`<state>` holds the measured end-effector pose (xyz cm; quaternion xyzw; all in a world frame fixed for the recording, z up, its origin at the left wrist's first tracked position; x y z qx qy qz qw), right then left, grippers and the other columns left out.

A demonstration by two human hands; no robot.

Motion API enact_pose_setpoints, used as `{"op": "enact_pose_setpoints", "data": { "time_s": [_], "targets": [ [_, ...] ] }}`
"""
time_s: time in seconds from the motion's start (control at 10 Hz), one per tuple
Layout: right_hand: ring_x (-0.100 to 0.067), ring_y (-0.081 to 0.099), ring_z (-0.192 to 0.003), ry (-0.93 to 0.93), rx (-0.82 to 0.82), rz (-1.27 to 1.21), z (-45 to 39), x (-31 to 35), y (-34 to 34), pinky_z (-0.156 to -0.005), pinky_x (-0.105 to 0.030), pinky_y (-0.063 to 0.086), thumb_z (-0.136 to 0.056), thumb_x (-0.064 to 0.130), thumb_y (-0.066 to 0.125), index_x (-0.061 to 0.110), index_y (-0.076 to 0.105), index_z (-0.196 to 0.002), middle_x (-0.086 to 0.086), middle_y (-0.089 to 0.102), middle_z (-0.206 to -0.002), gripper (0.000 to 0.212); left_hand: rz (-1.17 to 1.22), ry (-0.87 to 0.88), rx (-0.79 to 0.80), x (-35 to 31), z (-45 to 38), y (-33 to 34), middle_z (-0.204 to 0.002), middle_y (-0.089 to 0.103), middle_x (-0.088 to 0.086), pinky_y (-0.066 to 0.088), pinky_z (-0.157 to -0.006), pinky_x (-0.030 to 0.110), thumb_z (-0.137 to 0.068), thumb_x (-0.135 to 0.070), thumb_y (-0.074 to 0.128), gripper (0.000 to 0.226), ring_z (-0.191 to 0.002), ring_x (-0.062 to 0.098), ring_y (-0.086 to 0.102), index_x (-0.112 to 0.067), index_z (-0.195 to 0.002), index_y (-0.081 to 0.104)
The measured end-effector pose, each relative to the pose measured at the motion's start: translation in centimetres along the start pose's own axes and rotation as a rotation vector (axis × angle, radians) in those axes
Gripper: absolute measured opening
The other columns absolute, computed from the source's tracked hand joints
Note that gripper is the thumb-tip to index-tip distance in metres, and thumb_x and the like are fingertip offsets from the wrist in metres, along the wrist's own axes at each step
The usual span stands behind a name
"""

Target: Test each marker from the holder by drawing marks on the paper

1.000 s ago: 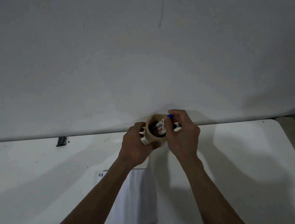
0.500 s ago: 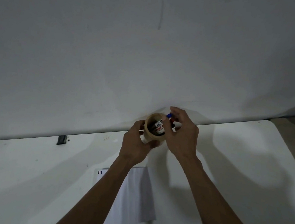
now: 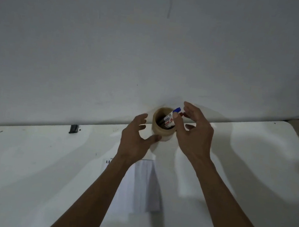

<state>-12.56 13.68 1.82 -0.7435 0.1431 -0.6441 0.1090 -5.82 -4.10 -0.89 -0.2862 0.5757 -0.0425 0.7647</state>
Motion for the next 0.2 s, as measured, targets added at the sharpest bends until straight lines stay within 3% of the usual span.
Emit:
{"op": "enact_pose_setpoints", "data": {
  "time_s": [0.1,0.2],
  "targets": [
    [-0.006,0.063,-0.11,-0.002,-0.005,-0.032,0.8,0.3,-0.4,-0.086,-0.025,0.057,-0.09,0.027,0.076,0.019,0.064,-0.131,0.004,0.069,-0.121,0.043,0.015,0.022,-0.056,0.4,1.0,-1.4,-0.13,0.063,-0.006,0.048,-0.081,0.011,-0.074,-0.031,0.087,0.068,-0.109,0.01,0.064,-0.023,-0.133,0.054],
    [-0.007,0.061,-0.113,-0.012,-0.042,-0.02,2.7,1.1,-1.0,-0.087,-0.025,0.054,-0.09,0.025,0.076,0.021,0.064,-0.129,0.008,0.065,-0.124,0.042,0.064,0.003,-0.093,0.6,3.0,-2.8,-0.126,0.065,-0.005,0.054,-0.083,0.019,-0.075,-0.031,0.086,0.063,-0.107,0.009,0.067,-0.024,-0.13,0.058]
  ]
}}
Point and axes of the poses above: each hand's wrist, its own z-axis away from the middle knuckle, its own y-axis out of the palm, x = y × z, the point moved 6 cm from there along -z, towards the middle knuckle
